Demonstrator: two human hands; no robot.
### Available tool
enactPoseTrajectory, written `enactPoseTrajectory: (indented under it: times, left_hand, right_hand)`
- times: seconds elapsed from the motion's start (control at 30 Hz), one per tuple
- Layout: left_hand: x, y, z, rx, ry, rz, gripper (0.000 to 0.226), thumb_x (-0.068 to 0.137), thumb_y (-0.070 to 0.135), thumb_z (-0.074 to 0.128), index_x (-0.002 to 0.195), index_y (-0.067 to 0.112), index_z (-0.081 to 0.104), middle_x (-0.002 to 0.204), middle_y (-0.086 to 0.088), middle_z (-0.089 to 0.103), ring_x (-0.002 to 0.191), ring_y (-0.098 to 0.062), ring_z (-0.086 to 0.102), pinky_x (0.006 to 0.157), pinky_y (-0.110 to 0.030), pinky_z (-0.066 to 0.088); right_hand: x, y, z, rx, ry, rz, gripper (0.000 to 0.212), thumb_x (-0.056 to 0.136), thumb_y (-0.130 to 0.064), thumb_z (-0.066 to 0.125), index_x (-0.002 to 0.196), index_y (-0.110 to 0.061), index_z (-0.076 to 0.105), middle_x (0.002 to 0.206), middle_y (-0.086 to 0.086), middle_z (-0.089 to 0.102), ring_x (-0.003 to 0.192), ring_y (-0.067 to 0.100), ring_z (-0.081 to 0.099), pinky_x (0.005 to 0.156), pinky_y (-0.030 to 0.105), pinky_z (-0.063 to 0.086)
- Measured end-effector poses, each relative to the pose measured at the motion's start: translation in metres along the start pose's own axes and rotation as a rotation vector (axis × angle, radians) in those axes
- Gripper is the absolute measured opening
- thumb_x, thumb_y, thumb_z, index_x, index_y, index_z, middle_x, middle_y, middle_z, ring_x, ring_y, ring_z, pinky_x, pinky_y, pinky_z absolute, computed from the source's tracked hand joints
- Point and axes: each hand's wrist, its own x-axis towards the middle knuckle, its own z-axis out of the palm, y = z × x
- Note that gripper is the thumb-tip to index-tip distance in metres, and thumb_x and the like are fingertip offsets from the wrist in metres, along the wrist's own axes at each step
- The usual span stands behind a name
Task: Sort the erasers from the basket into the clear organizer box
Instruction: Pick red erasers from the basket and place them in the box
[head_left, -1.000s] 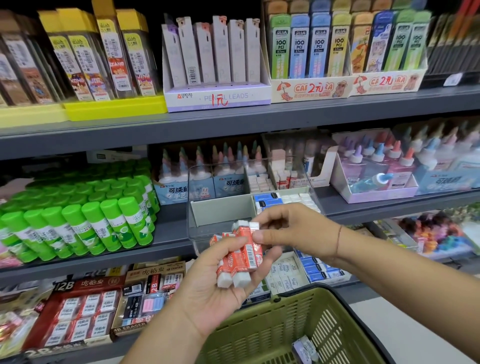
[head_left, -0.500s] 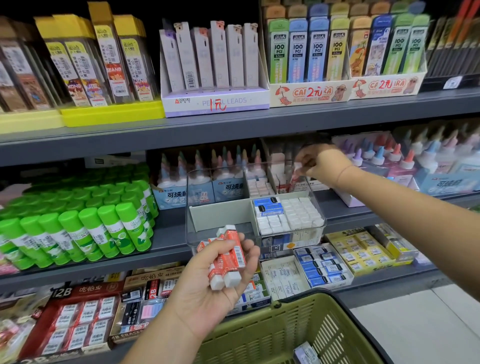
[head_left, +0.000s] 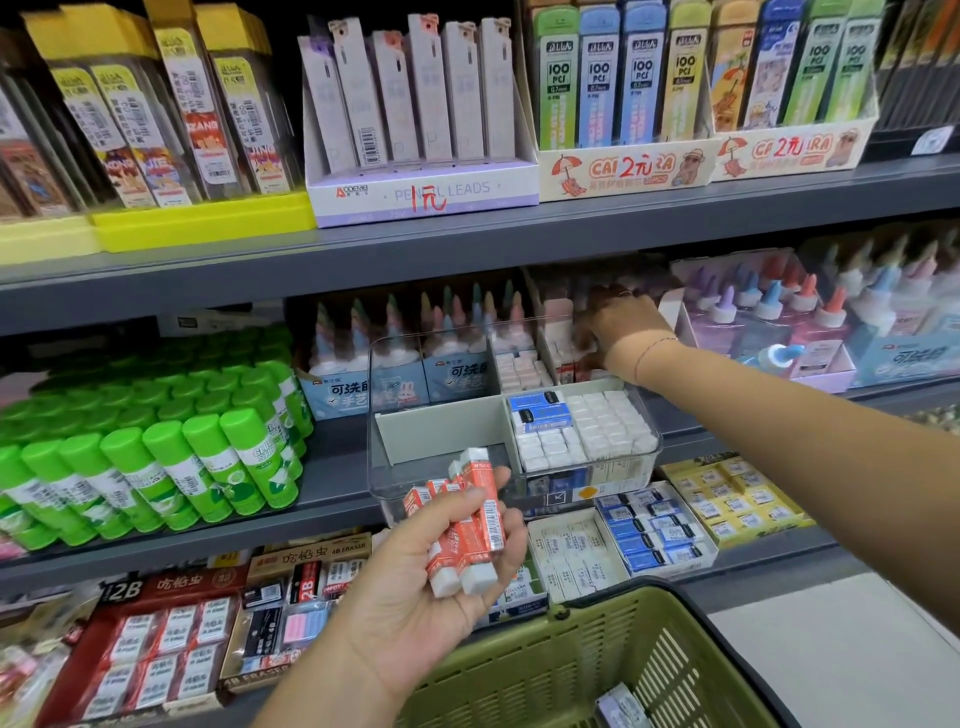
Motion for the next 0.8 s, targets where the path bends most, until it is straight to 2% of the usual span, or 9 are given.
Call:
enactPoseTrajectory:
  times: [0.2,0.33,0.57,0.67,0.8]
  left_hand:
    - [0.0007,-0.0009,0.0015,0.005,0.053,0.003,0.044,0.051,0.004,0.079,0.093,-0.008,0.073,0.086,-0.02,0.07,0.07,-0.028,0.07,0.057,-0.037,0.06]
    - [-0.0009,-0.0015,0.0018,0.018,0.057,0.001,0.04,0.052,0.009,0.079,0.088,-0.007,0.074,0.085,-0.018,0.07,0.069,-0.026,0.069,0.052,-0.031,0.058]
    - [-0.0052,-0.0036,0.0067,0.033,0.055,0.012,0.037,0.05,0.011,0.08,0.082,-0.006,0.075,0.082,-0.017,0.069,0.067,-0.026,0.068,0.045,-0.028,0.055]
    - [-0.0068,-0.0019,0.0069,0.034,0.055,0.025,0.036,0.05,0.011,0.08,0.081,-0.006,0.075,0.081,-0.017,0.068,0.066,-0.026,0.068,0.045,-0.028,0.055]
    - [-0.0067,-0.0013,0.0052,0.023,0.057,0.031,0.039,0.048,0.01,0.08,0.083,-0.006,0.074,0.082,-0.018,0.068,0.067,-0.026,0.068,0.045,-0.028,0.054]
  right_hand:
    - [-0.0026,0.0004,0.0008,-0.069,0.007,0.006,0.024,0.091,-0.028,0.056,0.114,-0.026,0.063,0.129,0.006,0.053,0.122,0.03,0.044,0.101,0.037,0.028]
    - [-0.007,0.0032,-0.0009,-0.153,-0.038,0.008,0.03,0.092,-0.025,0.053,0.12,-0.029,0.06,0.133,0.004,0.049,0.125,0.028,0.041,0.102,0.037,0.028]
    - [-0.0065,0.0024,-0.0055,0.03,-0.112,0.004,0.02,0.082,-0.038,0.066,0.101,-0.033,0.065,0.124,0.001,0.053,0.122,0.028,0.041,0.102,0.04,0.024]
    - [-0.0052,-0.0006,-0.006,0.018,-0.087,-0.042,0.011,0.081,-0.028,0.065,0.091,-0.031,0.064,0.118,-0.003,0.056,0.115,0.027,0.047,0.096,0.039,0.026]
    - [-0.0009,0.0003,-0.0059,0.039,-0.113,-0.08,0.023,0.081,-0.009,0.061,0.085,-0.031,0.056,0.104,-0.004,0.064,0.098,0.023,0.053,0.089,0.034,0.025]
